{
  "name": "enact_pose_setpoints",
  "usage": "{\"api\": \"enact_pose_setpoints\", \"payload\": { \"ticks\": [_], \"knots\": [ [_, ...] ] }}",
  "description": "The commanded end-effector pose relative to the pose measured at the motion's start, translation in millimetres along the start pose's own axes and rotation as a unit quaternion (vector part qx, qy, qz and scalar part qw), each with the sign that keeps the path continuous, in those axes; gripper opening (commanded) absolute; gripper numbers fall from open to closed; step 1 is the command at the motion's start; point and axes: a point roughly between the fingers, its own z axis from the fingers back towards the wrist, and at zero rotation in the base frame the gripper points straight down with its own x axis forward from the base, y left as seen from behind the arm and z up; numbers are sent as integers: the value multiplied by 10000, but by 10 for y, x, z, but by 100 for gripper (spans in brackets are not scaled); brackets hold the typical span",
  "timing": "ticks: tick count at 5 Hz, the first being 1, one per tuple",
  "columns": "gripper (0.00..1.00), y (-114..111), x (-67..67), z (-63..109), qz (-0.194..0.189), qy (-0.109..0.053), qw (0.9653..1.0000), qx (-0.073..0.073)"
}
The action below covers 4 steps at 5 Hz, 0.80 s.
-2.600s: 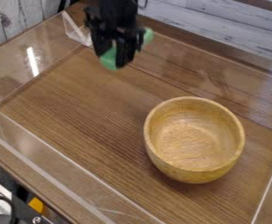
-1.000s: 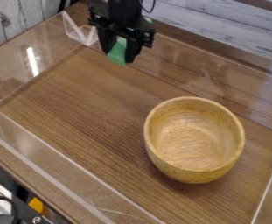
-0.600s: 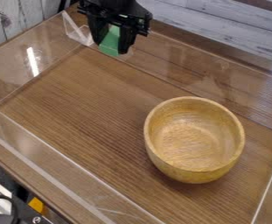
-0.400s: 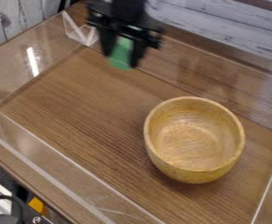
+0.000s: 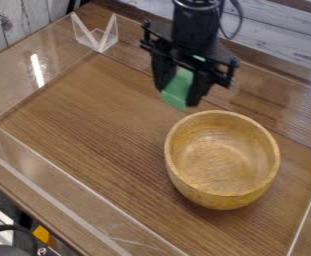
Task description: Put the green block in the brown bowl
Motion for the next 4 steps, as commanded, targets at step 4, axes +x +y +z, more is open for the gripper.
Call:
{"api": "enact_pose_setpoints", "payload": {
  "ticks": [4],
  "knots": [
    [0, -492, -183, -256, 5, -12, 9993, -386]
  ]
}}
